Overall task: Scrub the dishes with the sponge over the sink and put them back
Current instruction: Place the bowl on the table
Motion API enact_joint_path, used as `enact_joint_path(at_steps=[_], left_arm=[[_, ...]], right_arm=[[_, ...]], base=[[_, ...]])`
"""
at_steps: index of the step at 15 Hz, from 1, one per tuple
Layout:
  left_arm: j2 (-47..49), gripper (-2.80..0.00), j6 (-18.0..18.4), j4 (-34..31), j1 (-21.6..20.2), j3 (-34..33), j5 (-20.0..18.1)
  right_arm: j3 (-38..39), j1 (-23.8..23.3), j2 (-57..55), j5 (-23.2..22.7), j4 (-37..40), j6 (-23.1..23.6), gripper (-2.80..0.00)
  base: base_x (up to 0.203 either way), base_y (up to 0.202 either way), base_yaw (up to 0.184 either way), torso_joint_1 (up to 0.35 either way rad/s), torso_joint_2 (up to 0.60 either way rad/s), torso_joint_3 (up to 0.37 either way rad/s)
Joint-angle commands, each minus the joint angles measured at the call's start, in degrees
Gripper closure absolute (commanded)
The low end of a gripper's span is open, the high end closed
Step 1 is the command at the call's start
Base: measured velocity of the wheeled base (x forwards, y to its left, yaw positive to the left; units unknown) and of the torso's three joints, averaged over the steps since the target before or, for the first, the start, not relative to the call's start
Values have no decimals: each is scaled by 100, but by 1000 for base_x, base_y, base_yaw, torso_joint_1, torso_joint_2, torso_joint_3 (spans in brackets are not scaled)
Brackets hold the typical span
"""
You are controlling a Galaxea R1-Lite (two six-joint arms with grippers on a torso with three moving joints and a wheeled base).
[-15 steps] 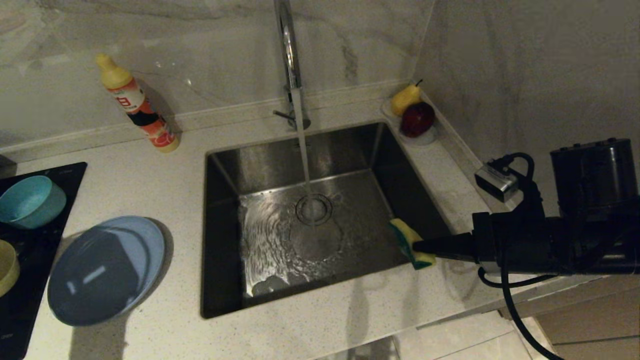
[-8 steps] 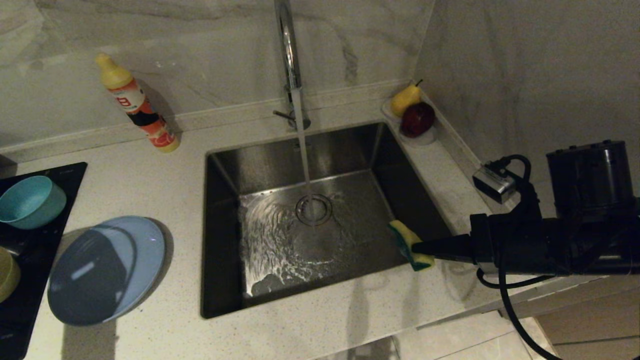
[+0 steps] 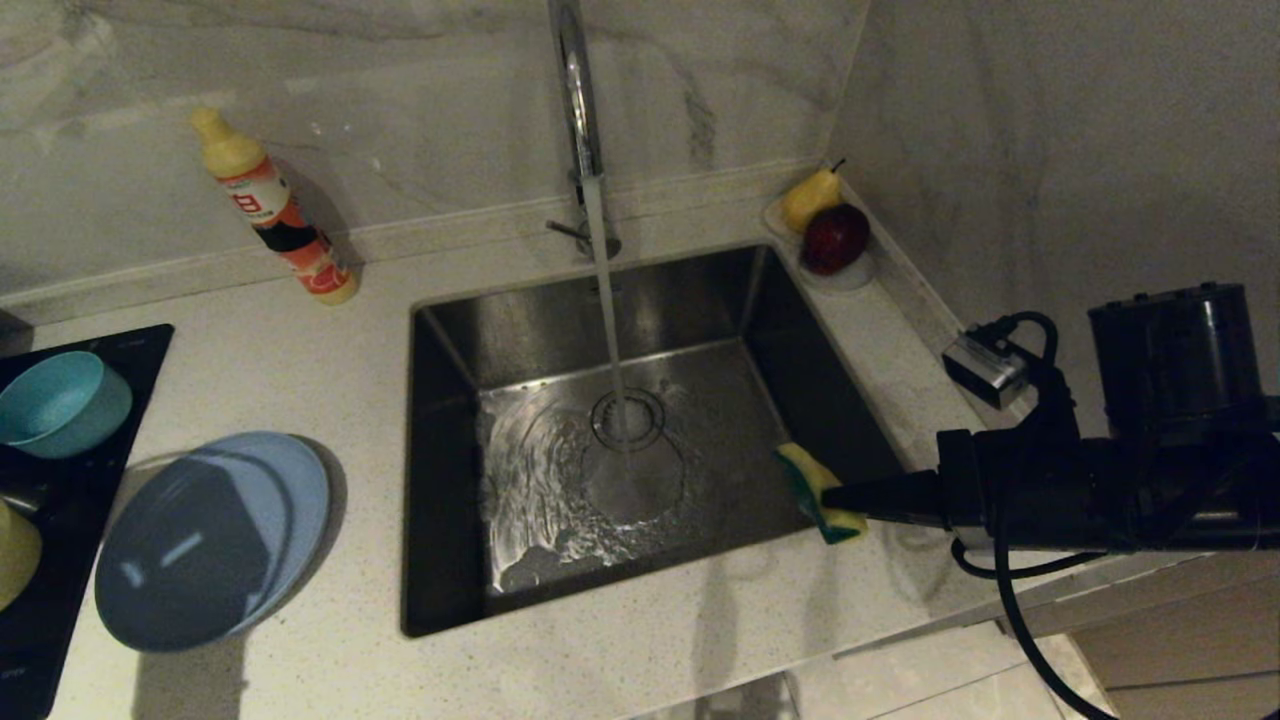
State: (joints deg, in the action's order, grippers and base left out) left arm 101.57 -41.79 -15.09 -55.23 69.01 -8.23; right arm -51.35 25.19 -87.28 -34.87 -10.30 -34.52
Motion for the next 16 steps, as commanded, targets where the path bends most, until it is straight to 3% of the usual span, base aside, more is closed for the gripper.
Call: enact_joint_path(at_steps=[1, 2, 5, 7, 10, 14, 16], left_arm=[[-637, -280, -6, -30, -32, 75, -11], [-851, 0, 42, -74, -34, 117, -12], [-1594, 0, 750, -577, 2, 229, -106], [-1952, 0, 1763, -1252, 98, 176, -667], [-1937, 0, 2709, -2000, 223, 22, -1138], [-1851, 0, 3970, -2083, 322, -783, -1377], [-1390, 0, 4146, -2095, 339, -865, -1379]], right_arm=[[-7, -5, 10, -20, -7, -19, 0], [-12, -5, 19, -20, -7, -19, 0], [3, 4, 19, -20, -7, -19, 0], [11, 2, 1, -20, -7, -19, 0], [11, -5, -16, -20, -7, -19, 0], [-7, 4, -67, -20, -7, -11, 0], [4, 4, -133, -20, -38, -11, 0]], base=[[0, 0, 0, 0, 0, 0], [0, 0, 0, 0, 0, 0], [0, 0, 0, 0, 0, 0], [0, 0, 0, 0, 0, 0], [0, 0, 0, 0, 0, 0], [0, 0, 0, 0, 0, 0], [0, 0, 0, 0, 0, 0]])
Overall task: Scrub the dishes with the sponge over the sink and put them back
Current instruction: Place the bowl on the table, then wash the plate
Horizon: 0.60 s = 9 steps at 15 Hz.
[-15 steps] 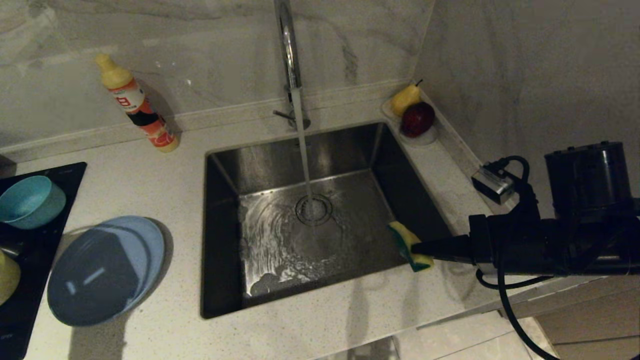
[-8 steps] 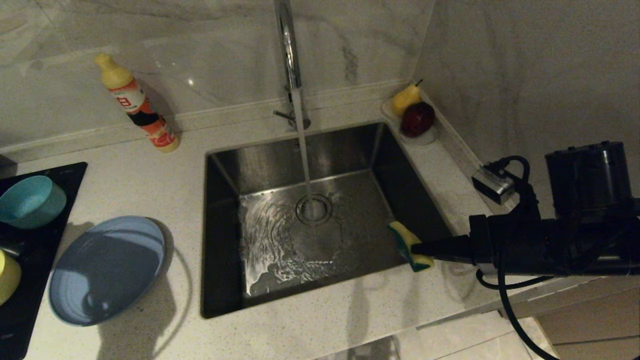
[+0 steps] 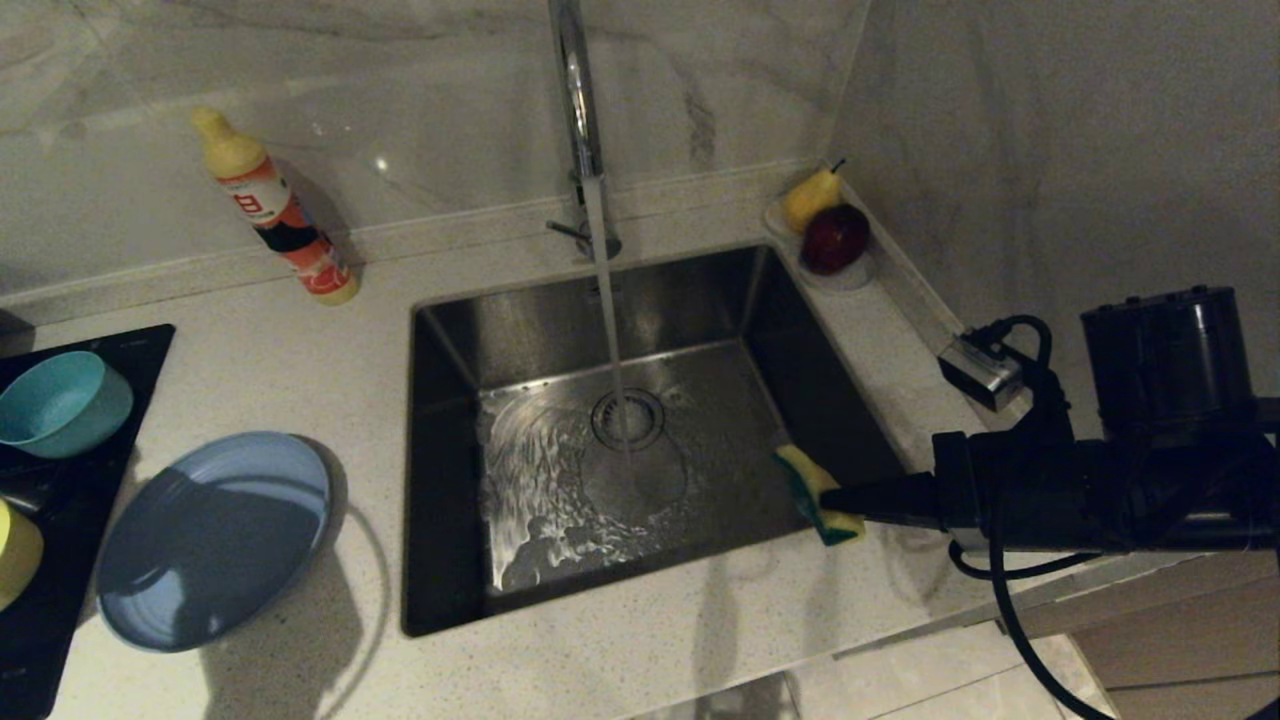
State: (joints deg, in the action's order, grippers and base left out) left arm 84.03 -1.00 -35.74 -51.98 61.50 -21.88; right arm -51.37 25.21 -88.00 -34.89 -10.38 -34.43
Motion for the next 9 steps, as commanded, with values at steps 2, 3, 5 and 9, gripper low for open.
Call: enact_joint_path(at_steps=[2, 3, 5, 9], left_arm=[[579, -280, 437, -24, 21, -314, -12], [604, -280, 596, -41, 25, -403, -34], [640, -280, 619, -35, 30, -473, -114], [812, -280, 662, -35, 154, -697, -160]], right_arm=[[62, 1, -77, -18, -203, -37, 0], [89, 1, -101, -18, -283, -38, 0], [100, 1, -147, -18, -324, -38, 0], [100, 1, -152, -18, -324, -38, 0]], base=[[0, 0, 0, 0, 0, 0], [0, 0, 0, 0, 0, 0], [0, 0, 0, 0, 0, 0], [0, 0, 0, 0, 0, 0]])
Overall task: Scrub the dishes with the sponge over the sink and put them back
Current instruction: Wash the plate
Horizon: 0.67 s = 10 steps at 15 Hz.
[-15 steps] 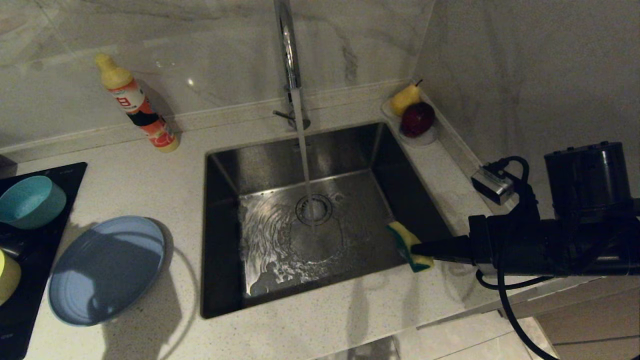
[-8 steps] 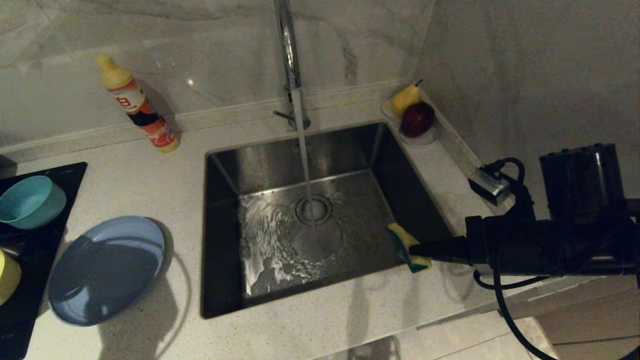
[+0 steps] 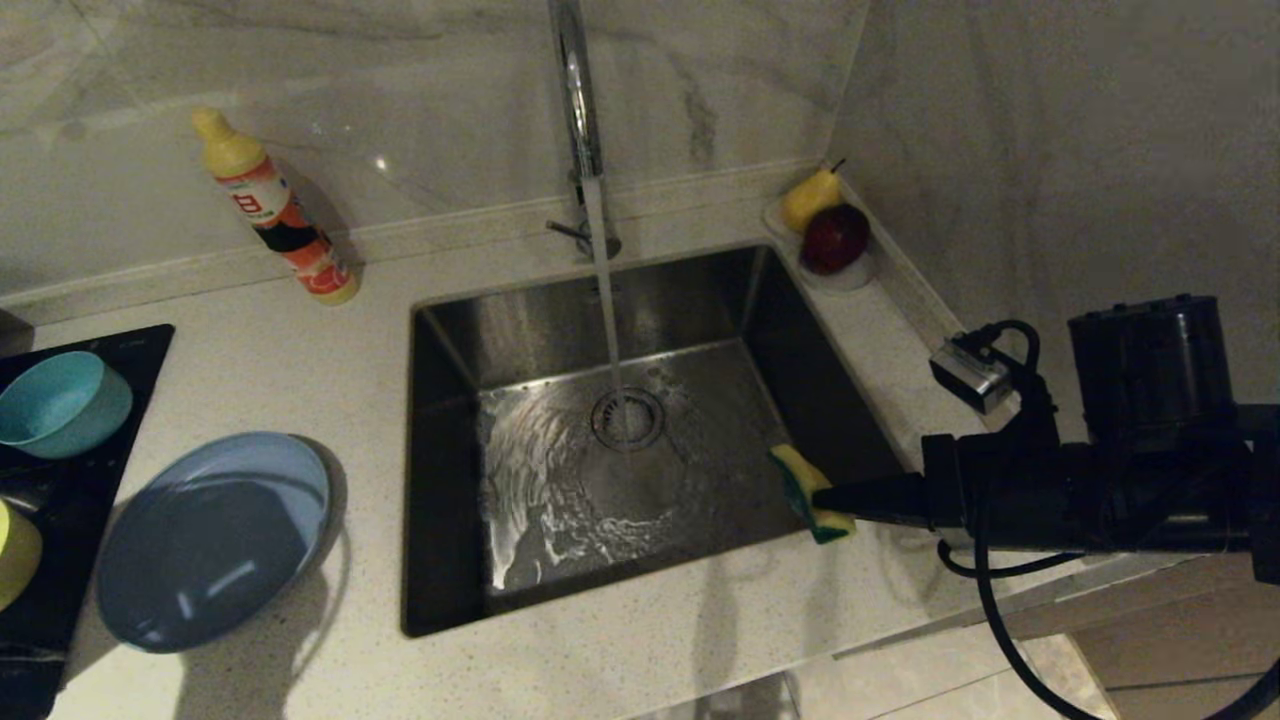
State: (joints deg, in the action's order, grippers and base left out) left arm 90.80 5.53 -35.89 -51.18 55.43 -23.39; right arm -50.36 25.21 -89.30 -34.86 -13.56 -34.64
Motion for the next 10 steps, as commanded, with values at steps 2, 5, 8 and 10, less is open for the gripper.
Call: enact_joint_path(at_steps=[2, 5, 8, 10], left_arm=[[233, -280, 0, -24, 111, -129, -7], [260, -280, 0, 8, 108, -221, -11], [402, -280, 9, 21, 108, -261, -16], [513, -280, 9, 29, 108, -316, -51]], right_arm=[[46, 1, -22, -21, -7, -17, 0], [70, -1, -15, -16, -16, -17, 0], [44, 1, -9, -21, -16, -17, 0], [35, 1, -18, -21, -16, -17, 0]], base=[[0, 0, 0, 18, -3, 1], [0, 0, 0, 0, 0, 0], [0, 0, 0, 0, 0, 0], [0, 0, 0, 0, 0, 0]])
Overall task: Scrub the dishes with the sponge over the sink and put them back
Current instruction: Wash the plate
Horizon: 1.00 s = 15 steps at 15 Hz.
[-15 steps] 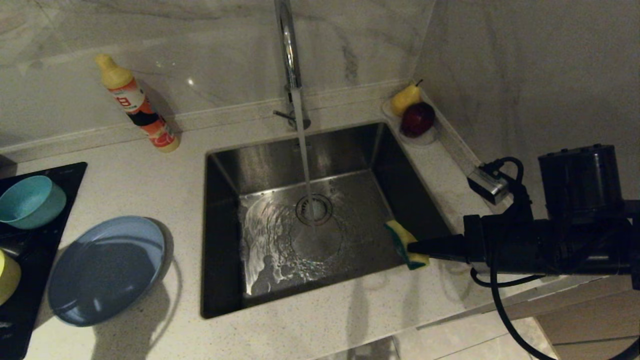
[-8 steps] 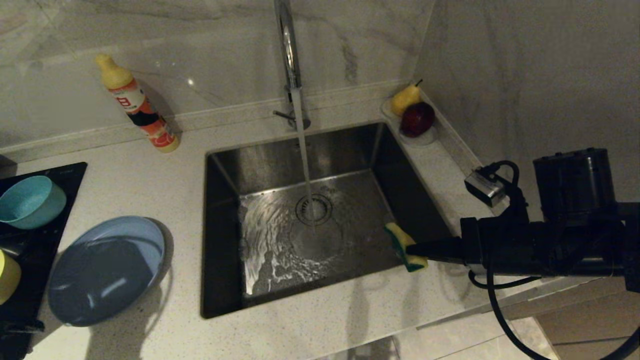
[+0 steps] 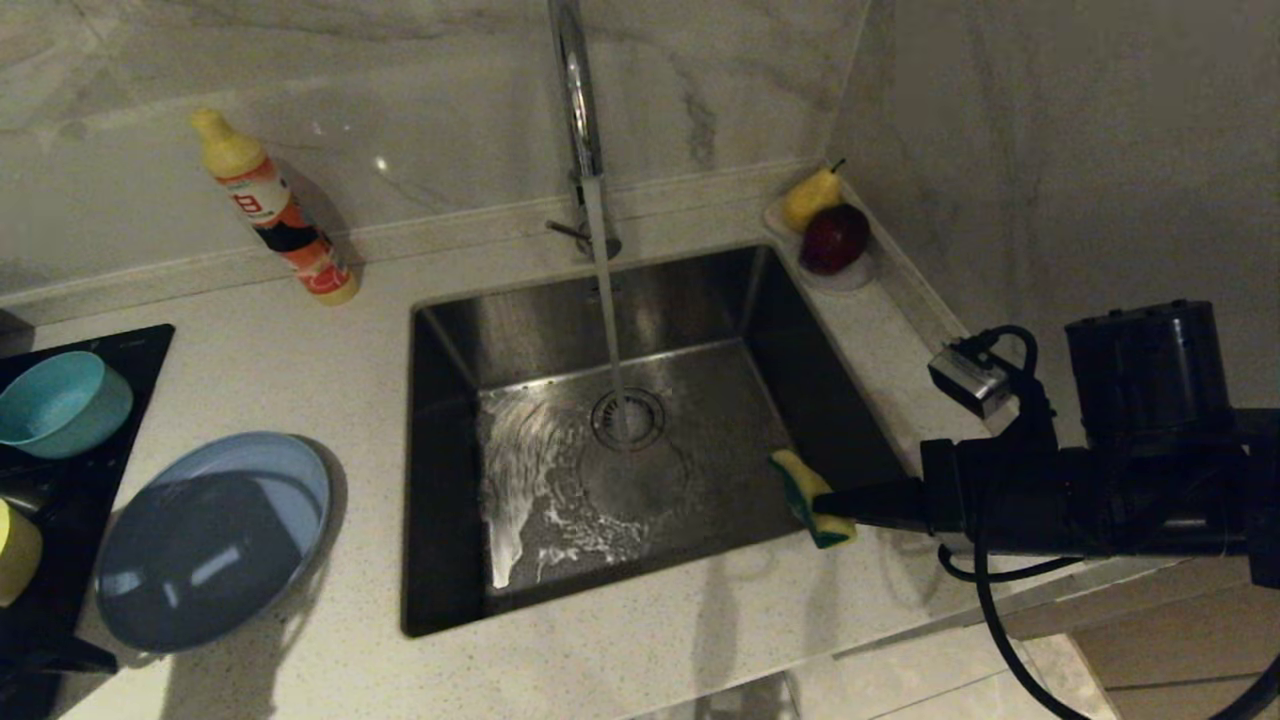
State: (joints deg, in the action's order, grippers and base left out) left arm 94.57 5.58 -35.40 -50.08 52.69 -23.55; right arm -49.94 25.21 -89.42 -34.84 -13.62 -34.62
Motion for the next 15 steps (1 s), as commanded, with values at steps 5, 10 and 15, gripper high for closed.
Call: enact_joint_path(at_steps=[5, 10, 15], left_arm=[[267, -280, 4, -19, -2, -92, -669], [308, -280, 4, -11, -8, -134, -687], [290, -280, -4, 271, -11, -215, -1000]], right_arm=[[11, 1, 3, -23, -9, -18, 0], [20, -1, 56, -14, -9, -18, 0], [21, -4, 30, -23, -16, -10, 0]], base=[[0, 0, 0, 0, 0, 0], [0, 0, 0, 0, 0, 0], [0, 0, 0, 0, 0, 0]])
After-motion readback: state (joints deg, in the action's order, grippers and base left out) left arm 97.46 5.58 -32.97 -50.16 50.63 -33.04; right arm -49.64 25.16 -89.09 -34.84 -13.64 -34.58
